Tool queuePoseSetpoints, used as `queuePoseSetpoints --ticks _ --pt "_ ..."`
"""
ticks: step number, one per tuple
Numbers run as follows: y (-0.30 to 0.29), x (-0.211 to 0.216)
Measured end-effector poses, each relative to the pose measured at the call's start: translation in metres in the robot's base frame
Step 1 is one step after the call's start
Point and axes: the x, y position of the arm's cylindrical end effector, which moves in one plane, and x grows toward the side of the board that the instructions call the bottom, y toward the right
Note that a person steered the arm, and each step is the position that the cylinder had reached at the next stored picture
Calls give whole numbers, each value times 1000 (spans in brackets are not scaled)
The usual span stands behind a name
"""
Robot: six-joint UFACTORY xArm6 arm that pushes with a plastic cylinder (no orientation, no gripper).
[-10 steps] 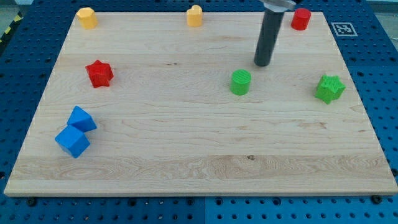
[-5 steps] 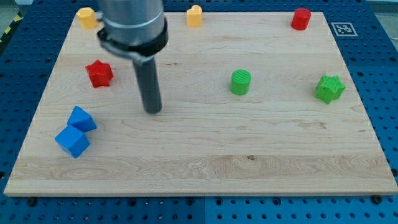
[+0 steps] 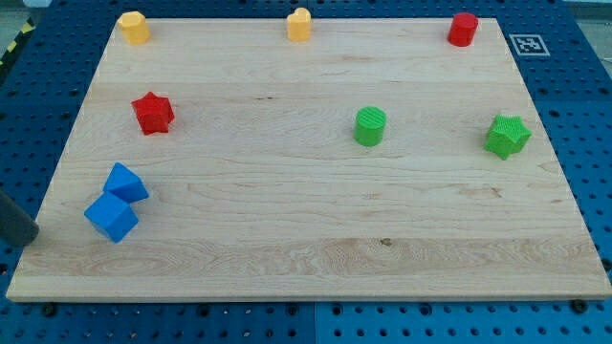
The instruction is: Slide the blue cube to the bottom right corner
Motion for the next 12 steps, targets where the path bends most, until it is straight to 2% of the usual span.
queuePoseSetpoints --ticks 1,2,4,7,8,12 --pt "0 -3" --pt "24 -3" --pt "106 -2" --pt "106 -24" --pt "130 -24" --pt "312 -20"
